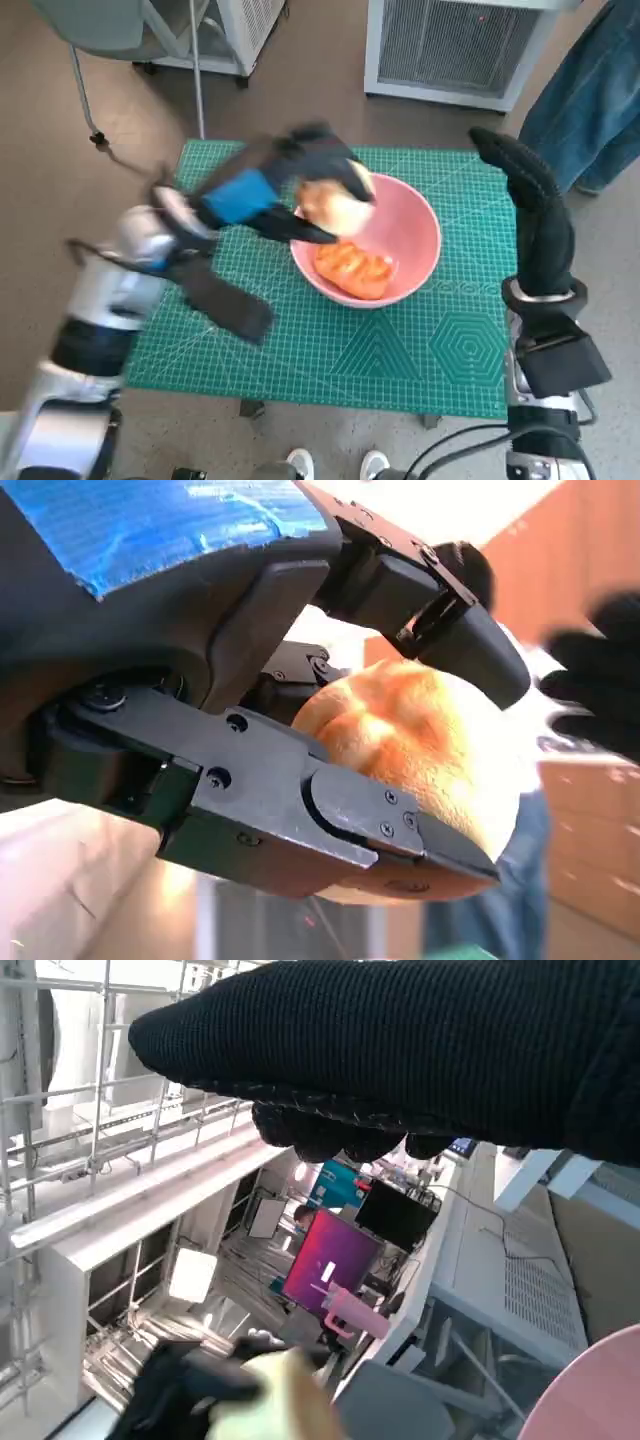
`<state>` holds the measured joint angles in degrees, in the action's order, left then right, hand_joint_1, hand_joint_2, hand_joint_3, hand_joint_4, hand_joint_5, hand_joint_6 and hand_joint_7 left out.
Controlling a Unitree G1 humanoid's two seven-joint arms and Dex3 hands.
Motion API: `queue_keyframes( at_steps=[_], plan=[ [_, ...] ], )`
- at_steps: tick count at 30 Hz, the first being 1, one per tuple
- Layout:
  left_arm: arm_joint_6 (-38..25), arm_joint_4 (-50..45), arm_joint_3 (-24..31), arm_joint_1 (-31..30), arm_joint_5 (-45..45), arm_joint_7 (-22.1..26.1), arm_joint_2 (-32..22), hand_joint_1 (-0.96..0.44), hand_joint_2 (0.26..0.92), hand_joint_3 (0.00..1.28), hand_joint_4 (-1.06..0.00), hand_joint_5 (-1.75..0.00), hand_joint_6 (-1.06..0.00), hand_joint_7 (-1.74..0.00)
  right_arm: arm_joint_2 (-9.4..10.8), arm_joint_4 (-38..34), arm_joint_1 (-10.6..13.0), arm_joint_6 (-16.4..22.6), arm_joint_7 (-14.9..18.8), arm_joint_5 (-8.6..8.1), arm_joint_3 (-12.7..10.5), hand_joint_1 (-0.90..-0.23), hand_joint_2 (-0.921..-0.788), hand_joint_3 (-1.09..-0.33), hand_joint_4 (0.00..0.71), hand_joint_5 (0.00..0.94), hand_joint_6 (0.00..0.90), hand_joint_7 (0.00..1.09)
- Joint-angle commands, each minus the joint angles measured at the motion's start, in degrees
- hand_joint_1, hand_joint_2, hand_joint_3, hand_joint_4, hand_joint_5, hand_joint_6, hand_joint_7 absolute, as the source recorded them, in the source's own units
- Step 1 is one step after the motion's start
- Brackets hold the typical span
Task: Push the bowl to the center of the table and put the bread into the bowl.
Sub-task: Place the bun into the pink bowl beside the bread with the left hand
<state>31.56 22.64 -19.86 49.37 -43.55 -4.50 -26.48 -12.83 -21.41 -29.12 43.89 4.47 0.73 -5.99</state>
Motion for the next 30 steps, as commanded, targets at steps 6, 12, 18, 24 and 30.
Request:
queue_keyframes(
  at_steps=[6,12,18,24,30],
  plan=[
    [0.0,15.2,-8.6,6.8,-8.8,-6.1,5.6,0.00,0.920,0.10,-0.63,-1.18,-0.62,-1.23,-1.3,-1.5,0.6,0.5,1.1,-0.80,-0.4,-0.622,-0.921,-0.843,0.207,0.001,-0.001,0.58],
    [-1.7,24.6,-12.4,9.8,-11.6,-8.6,8.7,0.00,0.920,0.11,-0.61,-1.21,-0.62,-1.22,-1.5,-1.5,0.9,1.0,1.0,-0.81,-0.5,-0.616,-0.921,-0.846,0.207,0.001,-0.001,0.57],
    [-5.7,29.3,-13.7,9.5,-10.4,-4.8,11.0,-0.13,0.901,0.21,-0.41,-0.64,-0.44,-1.12,-1.6,-1.5,1.2,1.4,0.8,-0.62,-0.6,-0.621,-0.921,-0.847,0.207,0.001,-0.001,0.57],
    [-9.9,26.9,-14.0,7.8,-9.9,-0.9,11.1,-0.09,0.911,0.05,-0.27,-0.07,-0.33,-0.34,-1.6,-1.5,1.3,1.8,0.8,-0.48,-0.6,-0.620,-0.921,-0.849,0.206,0.001,-0.001,0.57],
    [-10.7,24.3,-12.9,6.1,-7.8,0.9,10.0,-0.14,0.890,0.01,-0.15,-0.01,-0.27,-0.18,-1.4,-2.5,0.9,2.2,0.5,-0.21,-0.6,-0.619,-0.921,-0.850,0.206,0.001,-0.001,0.57]
  ],
)
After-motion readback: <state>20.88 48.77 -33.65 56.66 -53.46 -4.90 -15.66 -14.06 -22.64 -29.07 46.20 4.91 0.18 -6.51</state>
